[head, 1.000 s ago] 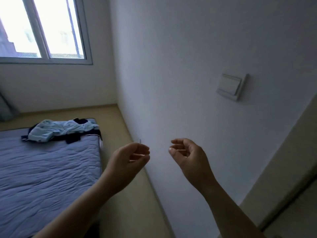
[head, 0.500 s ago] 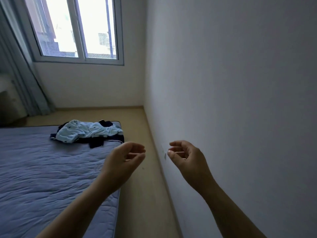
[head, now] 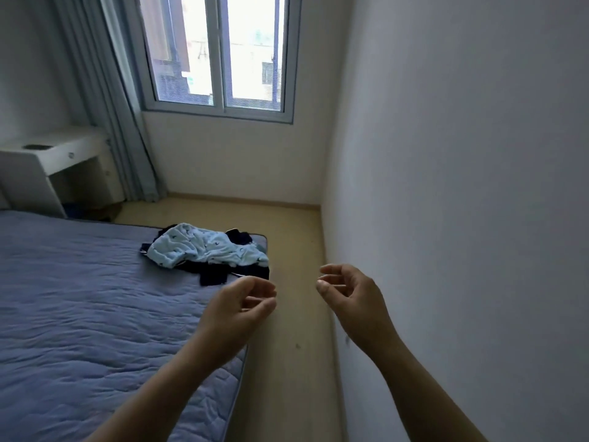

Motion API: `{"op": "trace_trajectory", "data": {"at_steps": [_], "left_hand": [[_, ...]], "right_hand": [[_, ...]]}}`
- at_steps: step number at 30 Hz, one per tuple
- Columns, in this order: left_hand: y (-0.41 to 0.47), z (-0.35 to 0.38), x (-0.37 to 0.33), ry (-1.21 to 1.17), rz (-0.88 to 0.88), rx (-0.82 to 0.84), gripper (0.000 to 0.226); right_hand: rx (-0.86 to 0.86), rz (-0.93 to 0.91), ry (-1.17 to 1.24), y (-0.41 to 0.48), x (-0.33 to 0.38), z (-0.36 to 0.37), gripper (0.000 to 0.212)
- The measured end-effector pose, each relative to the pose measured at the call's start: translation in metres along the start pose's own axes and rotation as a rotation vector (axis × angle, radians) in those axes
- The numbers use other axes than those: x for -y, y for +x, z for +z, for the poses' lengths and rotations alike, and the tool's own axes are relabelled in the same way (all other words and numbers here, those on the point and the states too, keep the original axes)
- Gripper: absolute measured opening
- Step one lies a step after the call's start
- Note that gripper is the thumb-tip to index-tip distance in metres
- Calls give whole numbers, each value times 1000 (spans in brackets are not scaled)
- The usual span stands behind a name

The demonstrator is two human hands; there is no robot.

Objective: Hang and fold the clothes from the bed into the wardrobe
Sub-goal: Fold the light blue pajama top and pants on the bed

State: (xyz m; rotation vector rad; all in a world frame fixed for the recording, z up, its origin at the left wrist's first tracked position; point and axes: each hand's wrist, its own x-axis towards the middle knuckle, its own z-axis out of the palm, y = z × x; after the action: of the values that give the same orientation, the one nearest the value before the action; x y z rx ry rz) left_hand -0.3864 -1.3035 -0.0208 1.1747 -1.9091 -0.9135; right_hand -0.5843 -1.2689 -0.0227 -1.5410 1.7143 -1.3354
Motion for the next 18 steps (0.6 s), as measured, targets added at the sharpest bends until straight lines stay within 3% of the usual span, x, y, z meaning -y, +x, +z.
{"op": "trace_trajectory", "data": {"at_steps": [9,18], "left_hand": [[119,3,46,-16,-144,-144,13],[268,-18,128,-77,-216,-188,13]], "right_hand": [[194,-59,35,157,-39,36,18],[248,-25,7,312,-80,101,18]]}}
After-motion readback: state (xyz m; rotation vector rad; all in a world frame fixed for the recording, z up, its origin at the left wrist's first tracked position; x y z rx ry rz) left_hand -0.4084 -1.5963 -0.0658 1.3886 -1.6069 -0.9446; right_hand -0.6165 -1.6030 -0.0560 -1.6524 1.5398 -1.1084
